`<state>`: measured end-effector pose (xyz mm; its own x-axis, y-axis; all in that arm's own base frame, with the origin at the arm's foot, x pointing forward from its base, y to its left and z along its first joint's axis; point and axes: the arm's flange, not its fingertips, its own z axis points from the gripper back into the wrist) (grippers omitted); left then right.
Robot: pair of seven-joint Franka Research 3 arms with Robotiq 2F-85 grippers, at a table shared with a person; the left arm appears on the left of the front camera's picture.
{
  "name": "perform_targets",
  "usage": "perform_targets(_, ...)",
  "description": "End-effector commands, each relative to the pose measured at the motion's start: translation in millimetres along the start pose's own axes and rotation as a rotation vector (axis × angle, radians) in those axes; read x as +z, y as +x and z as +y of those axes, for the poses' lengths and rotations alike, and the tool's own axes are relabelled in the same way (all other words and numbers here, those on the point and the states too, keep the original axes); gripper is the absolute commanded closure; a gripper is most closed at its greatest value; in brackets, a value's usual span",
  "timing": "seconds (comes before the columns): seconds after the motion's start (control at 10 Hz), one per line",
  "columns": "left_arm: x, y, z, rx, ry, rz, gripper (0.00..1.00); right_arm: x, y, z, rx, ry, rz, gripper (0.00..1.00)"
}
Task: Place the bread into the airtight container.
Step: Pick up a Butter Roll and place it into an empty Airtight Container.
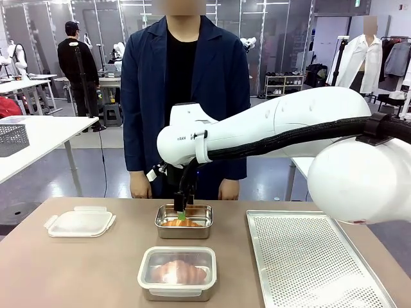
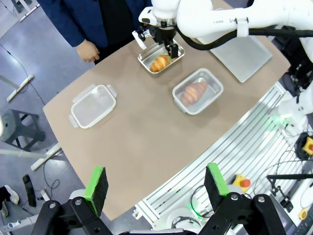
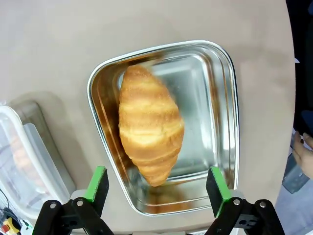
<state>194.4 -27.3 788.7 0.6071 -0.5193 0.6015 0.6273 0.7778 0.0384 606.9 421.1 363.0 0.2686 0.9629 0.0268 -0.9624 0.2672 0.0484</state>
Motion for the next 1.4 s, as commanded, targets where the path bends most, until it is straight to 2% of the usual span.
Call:
perform_targets(0.0,1.6,0.7,0.9,-0.014,0.000,0.002,0.00,3.0,-8.3,-5.3,0.020,-0.031,0.006,0.00)
perform_targets(0.1,1.6,0.7,0.9,-0.014,0.000,0.002,0.00,0.0,0.0,0.0,0.000,0.000,0.000,0.00)
perform_targets(1.3,1.6,0.7,0.9,-0.014,0.000,0.002,0.00,0.0,0.0,0.0,0.000,0.000,0.000,0.00)
